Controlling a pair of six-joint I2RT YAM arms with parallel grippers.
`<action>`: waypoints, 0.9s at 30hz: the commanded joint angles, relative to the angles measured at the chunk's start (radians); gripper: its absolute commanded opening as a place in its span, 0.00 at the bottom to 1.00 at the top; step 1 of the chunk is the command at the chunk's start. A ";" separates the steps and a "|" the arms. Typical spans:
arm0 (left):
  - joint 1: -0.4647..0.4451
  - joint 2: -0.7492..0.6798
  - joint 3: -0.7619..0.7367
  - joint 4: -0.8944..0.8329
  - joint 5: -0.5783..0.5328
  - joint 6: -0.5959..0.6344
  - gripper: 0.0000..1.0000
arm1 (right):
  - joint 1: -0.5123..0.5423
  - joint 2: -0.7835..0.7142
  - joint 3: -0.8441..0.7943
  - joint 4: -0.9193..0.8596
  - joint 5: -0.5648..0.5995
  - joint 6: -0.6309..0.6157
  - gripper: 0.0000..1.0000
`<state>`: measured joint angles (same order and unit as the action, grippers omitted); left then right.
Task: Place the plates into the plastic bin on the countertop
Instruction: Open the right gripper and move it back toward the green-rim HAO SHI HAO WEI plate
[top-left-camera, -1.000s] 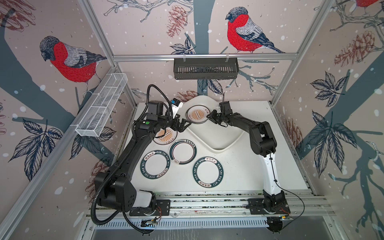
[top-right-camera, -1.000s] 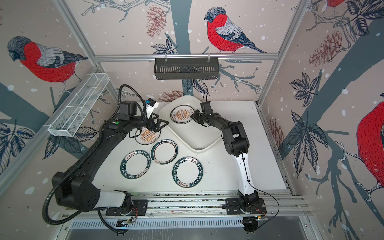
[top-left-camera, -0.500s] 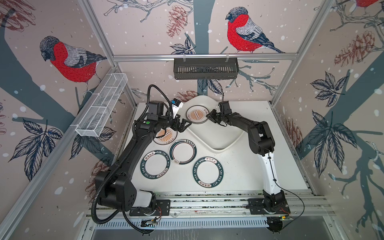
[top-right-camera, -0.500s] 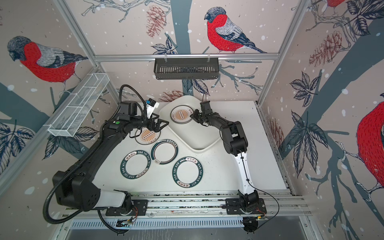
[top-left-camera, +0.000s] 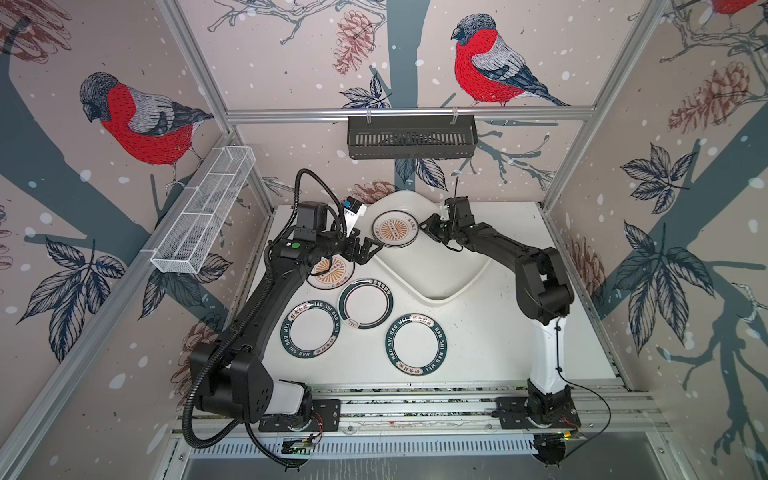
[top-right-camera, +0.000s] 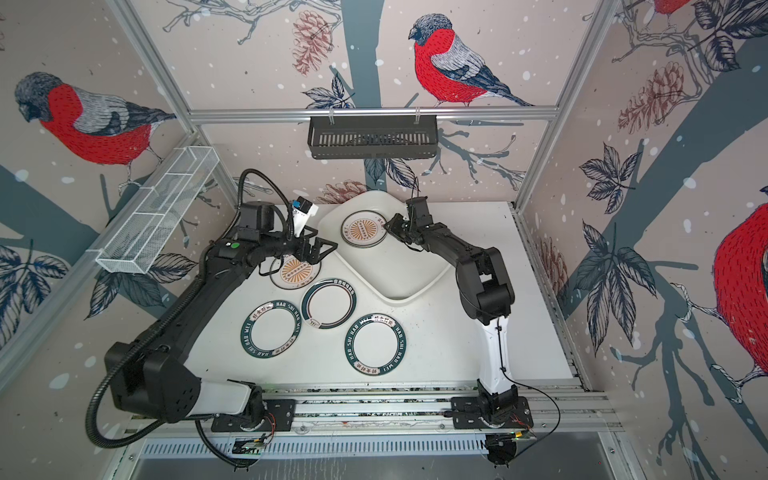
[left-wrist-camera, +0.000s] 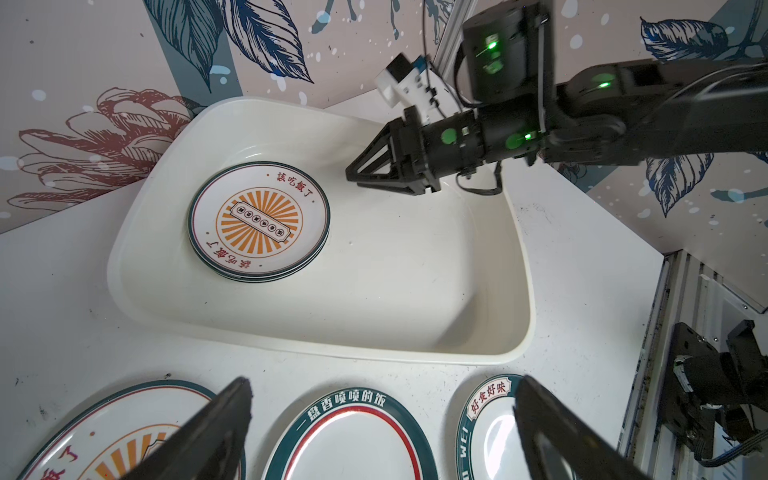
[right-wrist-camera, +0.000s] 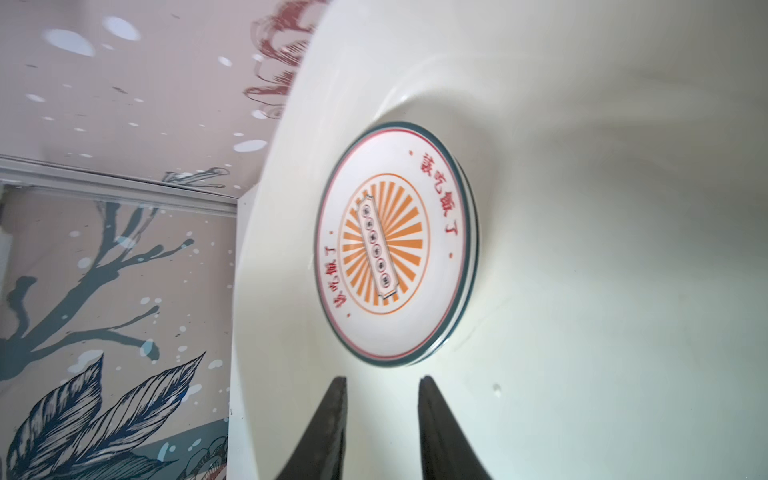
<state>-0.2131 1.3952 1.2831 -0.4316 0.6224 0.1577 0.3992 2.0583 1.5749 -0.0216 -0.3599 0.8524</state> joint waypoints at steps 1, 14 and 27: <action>-0.002 -0.001 0.003 -0.007 -0.005 0.019 0.98 | 0.003 -0.139 -0.098 0.004 0.061 -0.104 0.34; -0.001 0.023 0.005 0.002 0.026 0.002 0.98 | 0.012 -0.888 -0.761 -0.032 -0.005 -0.168 0.41; -0.002 0.036 0.008 -0.010 0.057 0.017 0.98 | 0.075 -1.308 -1.060 -0.124 -0.044 -0.085 0.42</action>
<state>-0.2134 1.4303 1.2831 -0.4343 0.6514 0.1574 0.4587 0.7856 0.5434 -0.1261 -0.3916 0.7364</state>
